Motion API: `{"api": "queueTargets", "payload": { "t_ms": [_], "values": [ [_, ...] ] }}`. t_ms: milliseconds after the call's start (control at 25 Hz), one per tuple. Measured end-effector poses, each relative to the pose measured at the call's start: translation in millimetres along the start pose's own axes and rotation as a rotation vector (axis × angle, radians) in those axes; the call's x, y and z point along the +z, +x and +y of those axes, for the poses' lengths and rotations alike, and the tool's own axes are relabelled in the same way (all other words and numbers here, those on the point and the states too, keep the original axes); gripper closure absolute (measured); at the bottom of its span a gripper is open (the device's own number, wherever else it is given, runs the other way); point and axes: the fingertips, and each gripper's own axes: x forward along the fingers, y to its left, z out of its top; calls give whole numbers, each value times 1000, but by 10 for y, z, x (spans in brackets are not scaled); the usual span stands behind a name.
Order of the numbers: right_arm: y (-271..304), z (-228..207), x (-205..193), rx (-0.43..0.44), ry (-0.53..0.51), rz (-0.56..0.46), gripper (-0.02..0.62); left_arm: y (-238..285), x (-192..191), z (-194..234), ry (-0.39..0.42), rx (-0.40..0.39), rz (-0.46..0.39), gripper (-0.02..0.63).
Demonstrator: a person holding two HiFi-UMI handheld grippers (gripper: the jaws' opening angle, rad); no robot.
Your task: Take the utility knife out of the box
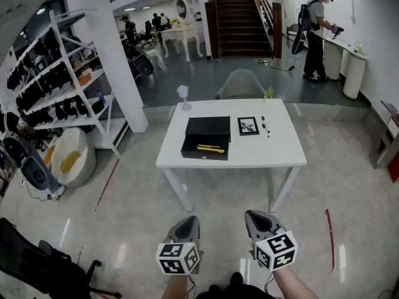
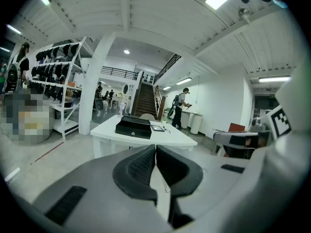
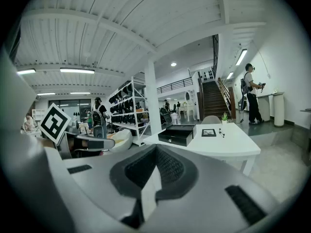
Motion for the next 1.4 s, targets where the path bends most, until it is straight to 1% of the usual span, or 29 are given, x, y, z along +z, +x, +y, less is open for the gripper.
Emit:
{"api": "queueTargets", "payload": {
  "t_ms": [280, 680, 760, 880, 960, 1240, 1400],
  "values": [
    [62, -162, -22, -1, 11, 13, 595, 152, 14, -48, -1, -3, 9, 589],
    [69, -374, -5, 1, 23, 7, 591, 271, 19, -147, 5, 1, 9, 589],
    [73, -399, -24, 9, 22, 9, 575, 293, 10, -161, 0, 4, 5, 589],
    [82, -431, -41, 21, 20, 21, 527, 317, 9, -184, -5, 8, 3, 589],
    [95, -453, -50, 30, 23, 27, 507, 331, 4, -191, -9, 12, 2, 589],
    [289, -528, -37, 56, 32, 39, 461, 424, -16, -77, -17, 39, 17, 589],
    [489, -623, -16, 58, 39, 48, 444, 590, 8, 35, -24, 46, 29, 589]
  ]
}}
